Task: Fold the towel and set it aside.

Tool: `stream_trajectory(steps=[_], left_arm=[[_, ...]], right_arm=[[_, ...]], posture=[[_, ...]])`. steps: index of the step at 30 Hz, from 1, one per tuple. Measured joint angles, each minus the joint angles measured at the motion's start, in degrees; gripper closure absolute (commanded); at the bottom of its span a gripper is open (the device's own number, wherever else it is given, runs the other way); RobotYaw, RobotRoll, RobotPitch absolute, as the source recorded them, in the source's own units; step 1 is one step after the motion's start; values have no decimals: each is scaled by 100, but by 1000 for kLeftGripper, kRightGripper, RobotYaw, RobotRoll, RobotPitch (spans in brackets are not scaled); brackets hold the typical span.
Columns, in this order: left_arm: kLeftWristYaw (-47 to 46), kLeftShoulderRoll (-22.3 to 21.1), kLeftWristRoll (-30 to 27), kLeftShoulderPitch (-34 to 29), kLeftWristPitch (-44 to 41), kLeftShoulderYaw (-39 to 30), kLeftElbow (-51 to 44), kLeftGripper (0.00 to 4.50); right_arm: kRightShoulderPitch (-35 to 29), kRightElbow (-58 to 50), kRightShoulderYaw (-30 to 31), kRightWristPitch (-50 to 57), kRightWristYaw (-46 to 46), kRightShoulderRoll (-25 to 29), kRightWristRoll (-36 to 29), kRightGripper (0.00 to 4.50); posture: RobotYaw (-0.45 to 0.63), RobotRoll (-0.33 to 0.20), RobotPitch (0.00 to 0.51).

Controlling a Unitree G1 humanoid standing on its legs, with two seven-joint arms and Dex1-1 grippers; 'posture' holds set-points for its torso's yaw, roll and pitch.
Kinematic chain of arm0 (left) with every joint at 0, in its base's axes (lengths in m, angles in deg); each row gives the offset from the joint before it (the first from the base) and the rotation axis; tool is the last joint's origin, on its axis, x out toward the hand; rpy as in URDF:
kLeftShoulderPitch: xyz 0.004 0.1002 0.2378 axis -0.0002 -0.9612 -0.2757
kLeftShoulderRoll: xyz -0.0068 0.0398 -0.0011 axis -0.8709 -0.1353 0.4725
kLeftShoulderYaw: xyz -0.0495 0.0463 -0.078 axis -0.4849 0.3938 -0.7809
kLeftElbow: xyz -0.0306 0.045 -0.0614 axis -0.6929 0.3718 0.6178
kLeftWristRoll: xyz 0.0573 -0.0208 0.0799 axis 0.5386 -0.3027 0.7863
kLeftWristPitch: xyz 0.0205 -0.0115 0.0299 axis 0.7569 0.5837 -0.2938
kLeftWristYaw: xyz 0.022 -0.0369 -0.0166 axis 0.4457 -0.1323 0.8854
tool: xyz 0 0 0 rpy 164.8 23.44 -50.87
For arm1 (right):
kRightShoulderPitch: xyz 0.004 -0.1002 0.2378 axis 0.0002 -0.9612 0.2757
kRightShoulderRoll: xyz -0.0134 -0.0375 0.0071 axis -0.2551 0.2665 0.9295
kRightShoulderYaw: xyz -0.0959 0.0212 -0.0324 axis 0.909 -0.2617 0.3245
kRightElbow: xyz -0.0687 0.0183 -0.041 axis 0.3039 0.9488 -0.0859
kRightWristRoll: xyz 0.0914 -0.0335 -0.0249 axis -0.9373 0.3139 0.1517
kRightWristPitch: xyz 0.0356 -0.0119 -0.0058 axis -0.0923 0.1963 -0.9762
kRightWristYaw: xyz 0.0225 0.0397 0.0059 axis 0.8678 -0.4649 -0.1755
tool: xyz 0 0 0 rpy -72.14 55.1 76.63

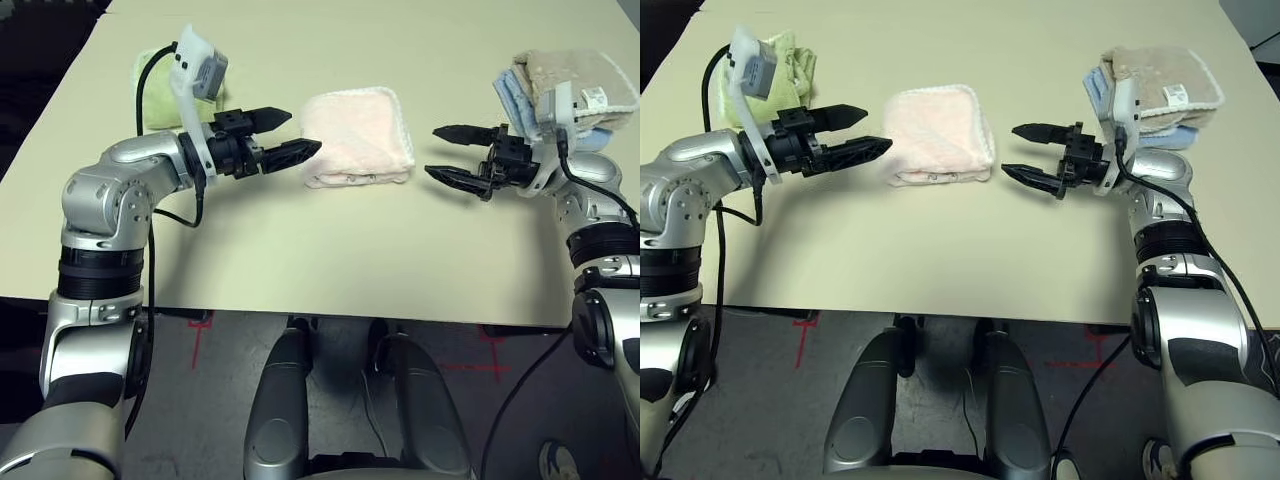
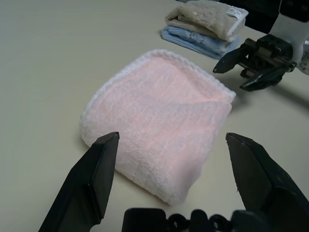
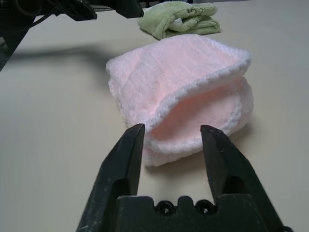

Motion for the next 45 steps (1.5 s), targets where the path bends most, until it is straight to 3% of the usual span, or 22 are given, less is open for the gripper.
stream_trajectory(steps=[5,12,15,25,35,45], left_arm=[[355,37,371,3,1014,75,378,0],[908,83,643,49,1800,231,900,0],[1097,107,804,96,2167,297,1142,593],[1481,381,1083,198,3194,377,1767,4395],[1418,941,1090,1142,3285,293,2648,4458],[1024,1230,1871,1588,3961,427,4837,4458]], right_arm=[[133,0,-25,61,-130,11,-8,4445],[133,-6,-30,161,-222,11,-11,4445],[133,-39,-32,203,-243,11,-20,4500],[198,-133,-31,250,-245,1,-51,4500],[819,29,136,52,-221,-530,99,4500],[955,1198,699,-642,1049,-1012,1243,4500]], posture=[[68,0,267],[53,0,272],[46,0,274],[39,0,278],[56,0,288],[67,0,292]])
